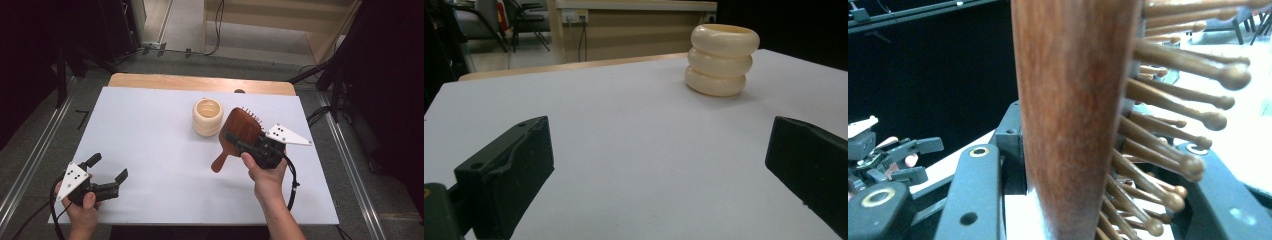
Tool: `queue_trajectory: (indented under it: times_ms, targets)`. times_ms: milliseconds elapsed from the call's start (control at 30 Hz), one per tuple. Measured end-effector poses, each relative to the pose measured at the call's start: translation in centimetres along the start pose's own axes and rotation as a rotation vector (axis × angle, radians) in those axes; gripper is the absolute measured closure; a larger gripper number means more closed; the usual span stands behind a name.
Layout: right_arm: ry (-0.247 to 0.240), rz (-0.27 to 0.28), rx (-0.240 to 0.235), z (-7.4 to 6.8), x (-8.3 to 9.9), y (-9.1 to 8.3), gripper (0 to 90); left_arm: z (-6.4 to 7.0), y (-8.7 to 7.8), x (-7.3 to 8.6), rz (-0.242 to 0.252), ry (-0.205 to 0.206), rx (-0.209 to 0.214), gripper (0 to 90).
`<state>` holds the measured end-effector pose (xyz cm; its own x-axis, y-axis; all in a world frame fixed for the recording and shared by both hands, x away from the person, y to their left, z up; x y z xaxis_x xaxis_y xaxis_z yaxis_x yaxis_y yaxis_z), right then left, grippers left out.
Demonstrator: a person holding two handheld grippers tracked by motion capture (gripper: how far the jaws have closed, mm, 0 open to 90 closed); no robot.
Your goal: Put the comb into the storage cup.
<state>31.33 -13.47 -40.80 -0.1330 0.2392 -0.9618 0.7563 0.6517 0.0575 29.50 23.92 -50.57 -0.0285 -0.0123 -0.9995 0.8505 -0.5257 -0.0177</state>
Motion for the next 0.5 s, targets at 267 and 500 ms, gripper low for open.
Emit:
queue_trajectory:
  times_ms: [267, 500]
  targets:
    - [-0.006, 0.008, 0.024, 0.7, -0.8, 0.4, 50.3, 0.2, 0.1, 0.3, -0.001, -0.021, 0.027, 0.0]
    - [0.007, 0.012, 0.037, 1.4, -1.3, 0.9, 50.3, 0.1, 0.1, 0.3, 0.001, -0.030, 0.026, 0.0]
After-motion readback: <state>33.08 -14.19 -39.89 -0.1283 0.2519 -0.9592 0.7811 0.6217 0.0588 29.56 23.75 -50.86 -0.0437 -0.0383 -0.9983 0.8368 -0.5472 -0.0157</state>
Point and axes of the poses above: each handheld gripper's, and its own axes: y roughly forward along the jaws, x roughly out of its underside, z roughly to its right, the point moved 8 cm from there along y, roughly forward along the jaws, and after that the axes turned 13 degrees about z, right-handed, at the moved point
